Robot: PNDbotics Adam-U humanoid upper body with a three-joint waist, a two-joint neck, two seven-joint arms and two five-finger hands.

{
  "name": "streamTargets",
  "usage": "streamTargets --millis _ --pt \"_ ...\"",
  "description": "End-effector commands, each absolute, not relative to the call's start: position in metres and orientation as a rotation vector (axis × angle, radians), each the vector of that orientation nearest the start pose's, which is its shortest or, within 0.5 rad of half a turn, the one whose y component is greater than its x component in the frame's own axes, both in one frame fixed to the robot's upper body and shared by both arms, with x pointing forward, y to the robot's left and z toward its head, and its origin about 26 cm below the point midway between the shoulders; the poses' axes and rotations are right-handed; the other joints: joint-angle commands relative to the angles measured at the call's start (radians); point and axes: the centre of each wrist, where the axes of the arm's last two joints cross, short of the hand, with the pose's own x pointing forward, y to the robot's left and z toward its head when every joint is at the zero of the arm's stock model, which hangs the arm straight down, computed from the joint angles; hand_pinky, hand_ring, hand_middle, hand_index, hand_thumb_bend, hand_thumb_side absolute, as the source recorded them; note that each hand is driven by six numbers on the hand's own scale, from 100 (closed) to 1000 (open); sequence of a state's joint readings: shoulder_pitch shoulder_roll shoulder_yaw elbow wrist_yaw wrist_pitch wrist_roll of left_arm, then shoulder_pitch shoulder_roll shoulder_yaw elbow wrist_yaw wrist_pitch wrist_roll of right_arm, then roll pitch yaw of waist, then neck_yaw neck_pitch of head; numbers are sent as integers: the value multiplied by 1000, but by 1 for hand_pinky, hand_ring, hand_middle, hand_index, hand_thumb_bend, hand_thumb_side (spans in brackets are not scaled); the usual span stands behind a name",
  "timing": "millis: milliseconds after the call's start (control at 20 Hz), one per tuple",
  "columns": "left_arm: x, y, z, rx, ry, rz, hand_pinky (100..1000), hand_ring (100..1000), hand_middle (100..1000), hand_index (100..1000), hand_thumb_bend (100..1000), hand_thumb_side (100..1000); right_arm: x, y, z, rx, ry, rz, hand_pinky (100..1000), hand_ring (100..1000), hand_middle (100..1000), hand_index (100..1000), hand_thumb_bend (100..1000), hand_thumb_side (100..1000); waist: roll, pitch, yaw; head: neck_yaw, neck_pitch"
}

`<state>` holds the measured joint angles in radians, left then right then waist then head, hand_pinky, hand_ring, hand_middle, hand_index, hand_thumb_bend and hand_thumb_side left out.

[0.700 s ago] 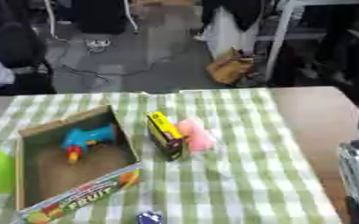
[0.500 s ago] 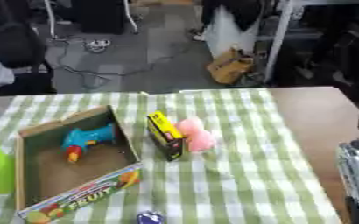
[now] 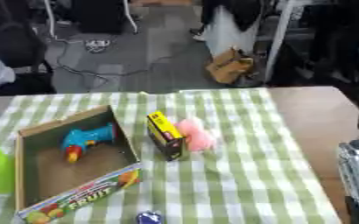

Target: Pick up objects on the table and place them in the box.

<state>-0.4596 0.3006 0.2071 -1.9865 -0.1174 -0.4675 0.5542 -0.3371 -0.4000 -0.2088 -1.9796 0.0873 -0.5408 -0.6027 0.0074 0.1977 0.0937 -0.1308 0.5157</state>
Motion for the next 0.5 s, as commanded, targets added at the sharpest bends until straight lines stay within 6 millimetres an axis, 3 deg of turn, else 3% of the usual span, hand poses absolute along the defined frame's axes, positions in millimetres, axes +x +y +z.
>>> streamTargets --millis 50,250,500 --pt "305 296 265 -532 3142 -430 879 899 901 917 100 1000 295 -319 244 595 3145 377 783 813 784 884 100 1000 7 -14 0 -4 -7" --pt "305 296 265 -534 3145 -416 881 899 902 919 100 1000 296 -318 258 612 3185 274 794 841 810 915 100 1000 1 -16 3 -6 -3" --pt "305 295 264 -534 3163 -383 882 899 901 917 100 1000 295 -317 287 796 3294 -37 805 863 844 946 100 1000 -15 -27 10 -11 4"
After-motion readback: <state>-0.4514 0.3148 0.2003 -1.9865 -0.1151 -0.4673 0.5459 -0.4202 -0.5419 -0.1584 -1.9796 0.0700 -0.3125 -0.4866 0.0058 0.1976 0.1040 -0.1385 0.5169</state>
